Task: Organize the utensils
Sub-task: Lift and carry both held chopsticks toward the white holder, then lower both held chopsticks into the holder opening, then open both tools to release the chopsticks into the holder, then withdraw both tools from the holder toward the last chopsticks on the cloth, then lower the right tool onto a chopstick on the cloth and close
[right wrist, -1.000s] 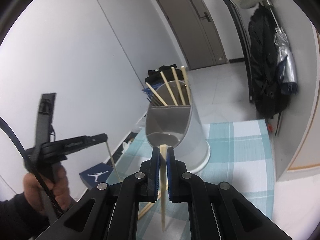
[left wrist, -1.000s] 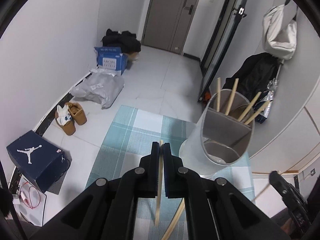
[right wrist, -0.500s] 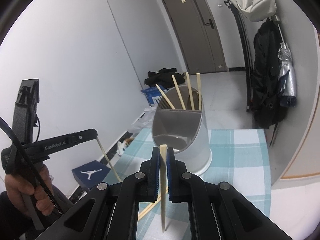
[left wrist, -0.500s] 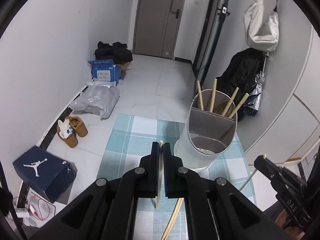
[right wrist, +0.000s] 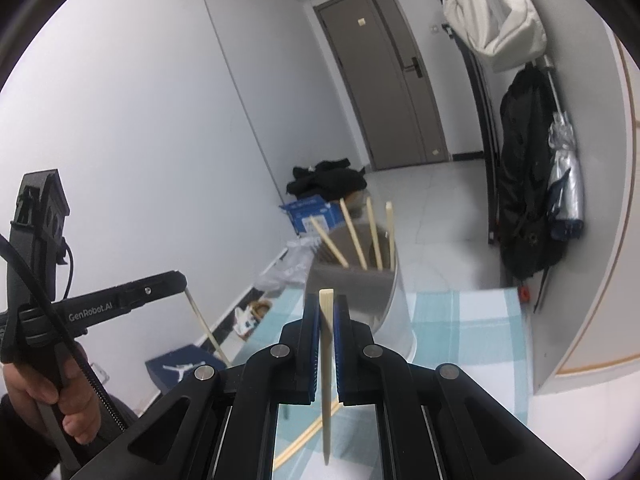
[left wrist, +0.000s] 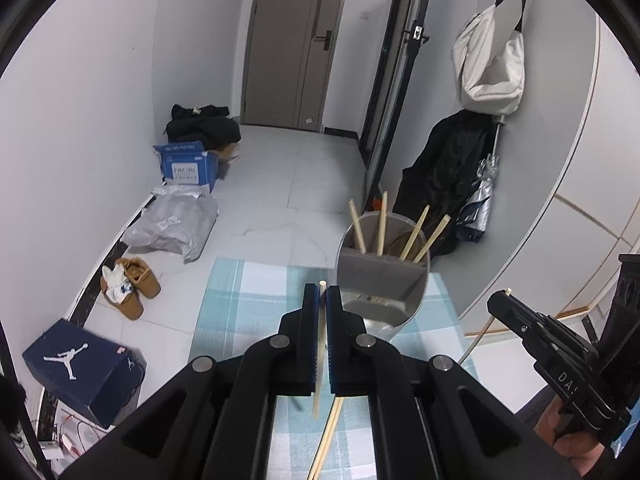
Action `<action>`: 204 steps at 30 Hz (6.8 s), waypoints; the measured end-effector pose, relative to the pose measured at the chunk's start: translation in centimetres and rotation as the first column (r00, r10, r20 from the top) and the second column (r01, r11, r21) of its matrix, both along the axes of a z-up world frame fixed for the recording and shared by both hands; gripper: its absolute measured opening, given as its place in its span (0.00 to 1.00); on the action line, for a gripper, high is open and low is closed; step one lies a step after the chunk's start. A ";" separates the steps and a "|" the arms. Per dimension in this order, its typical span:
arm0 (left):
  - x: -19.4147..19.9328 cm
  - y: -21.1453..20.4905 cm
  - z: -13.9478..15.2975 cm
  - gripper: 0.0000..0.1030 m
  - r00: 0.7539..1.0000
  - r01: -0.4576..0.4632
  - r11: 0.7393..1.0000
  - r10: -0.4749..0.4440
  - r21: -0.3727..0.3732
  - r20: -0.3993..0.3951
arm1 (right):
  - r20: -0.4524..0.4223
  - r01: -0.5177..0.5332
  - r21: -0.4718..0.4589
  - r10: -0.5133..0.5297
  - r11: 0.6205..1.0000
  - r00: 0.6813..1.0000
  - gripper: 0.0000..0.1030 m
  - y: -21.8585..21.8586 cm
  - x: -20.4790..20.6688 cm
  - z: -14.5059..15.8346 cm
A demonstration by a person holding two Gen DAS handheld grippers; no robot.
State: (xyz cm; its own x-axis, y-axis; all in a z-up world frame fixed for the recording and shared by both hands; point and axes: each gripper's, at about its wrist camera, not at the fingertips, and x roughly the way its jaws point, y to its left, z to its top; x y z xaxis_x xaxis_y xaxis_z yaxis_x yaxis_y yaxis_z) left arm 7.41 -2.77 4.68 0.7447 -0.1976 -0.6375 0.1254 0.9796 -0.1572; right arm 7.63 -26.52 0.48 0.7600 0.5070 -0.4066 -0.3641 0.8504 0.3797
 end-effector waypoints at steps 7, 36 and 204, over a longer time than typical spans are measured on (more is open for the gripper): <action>0.9 -0.5 3.3 0.00 0.999 0.025 0.998 -0.022 -0.056 0.049 | 0.070 0.012 0.009 -0.012 1.000 0.998 0.06 -0.5 1.2 3.9; 10.8 -1.3 7.2 0.00 0.994 0.055 0.979 -0.034 -0.198 0.105 | 0.244 0.034 -0.064 -0.017 0.997 0.970 0.06 0.7 11.4 11.7; 0.9 11.1 -10.8 0.99 0.893 -0.429 0.894 0.398 -0.132 -0.209 | -0.456 -0.398 -0.389 0.202 0.831 0.867 0.15 15.8 1.1 -15.1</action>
State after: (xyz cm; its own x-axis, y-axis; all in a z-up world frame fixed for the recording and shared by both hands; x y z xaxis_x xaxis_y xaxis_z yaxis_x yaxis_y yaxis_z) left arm 8.34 8.29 -6.10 0.6644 -0.0124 -0.7473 -0.3293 0.8927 -0.3076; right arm 8.72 -10.76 -14.62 0.3352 0.3638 -0.8691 -0.5406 0.8297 0.1388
